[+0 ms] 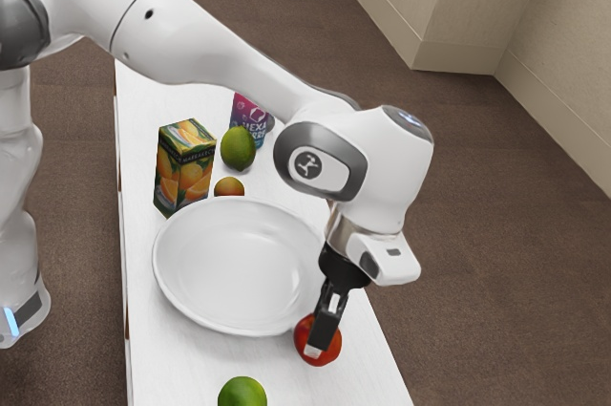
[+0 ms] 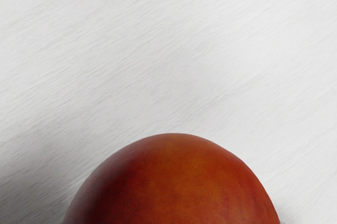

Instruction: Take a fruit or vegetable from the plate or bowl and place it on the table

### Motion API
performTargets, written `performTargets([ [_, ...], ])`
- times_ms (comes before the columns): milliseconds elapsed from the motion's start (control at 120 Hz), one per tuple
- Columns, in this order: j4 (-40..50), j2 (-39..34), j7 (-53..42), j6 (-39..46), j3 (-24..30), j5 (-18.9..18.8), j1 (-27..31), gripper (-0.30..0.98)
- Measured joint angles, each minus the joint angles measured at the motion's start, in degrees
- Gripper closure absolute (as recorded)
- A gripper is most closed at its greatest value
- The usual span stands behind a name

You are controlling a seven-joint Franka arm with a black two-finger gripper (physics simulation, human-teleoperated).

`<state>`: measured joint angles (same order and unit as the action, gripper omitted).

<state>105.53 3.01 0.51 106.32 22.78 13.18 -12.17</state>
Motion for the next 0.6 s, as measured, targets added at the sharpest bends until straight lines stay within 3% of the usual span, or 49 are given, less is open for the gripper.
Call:
performTargets([
  [150,-0.02,0.25,-0.18,0.57,-0.17,0.72,-0.42,0.12],
  [317,0.00,0.28,-0.41,1.00,-0.21,0.76,-0.01,0.04],
  [442,-0.42,-0.97,-0.64,-1.34,-0.61,-7.12,-0.23,0.02],
  [467,-1.84,-1.69,-0.72,-3.79,-3.30,-8.80,-2.56,0.01],
  [558,-11.90,-4.12,-7.30,-10.38,-22.28,-12.81,-19.22,0.01],
  [600,-17.48,-4.03,-12.51,-11.30,-27.33,-13.89,-22.47,0.01],
])
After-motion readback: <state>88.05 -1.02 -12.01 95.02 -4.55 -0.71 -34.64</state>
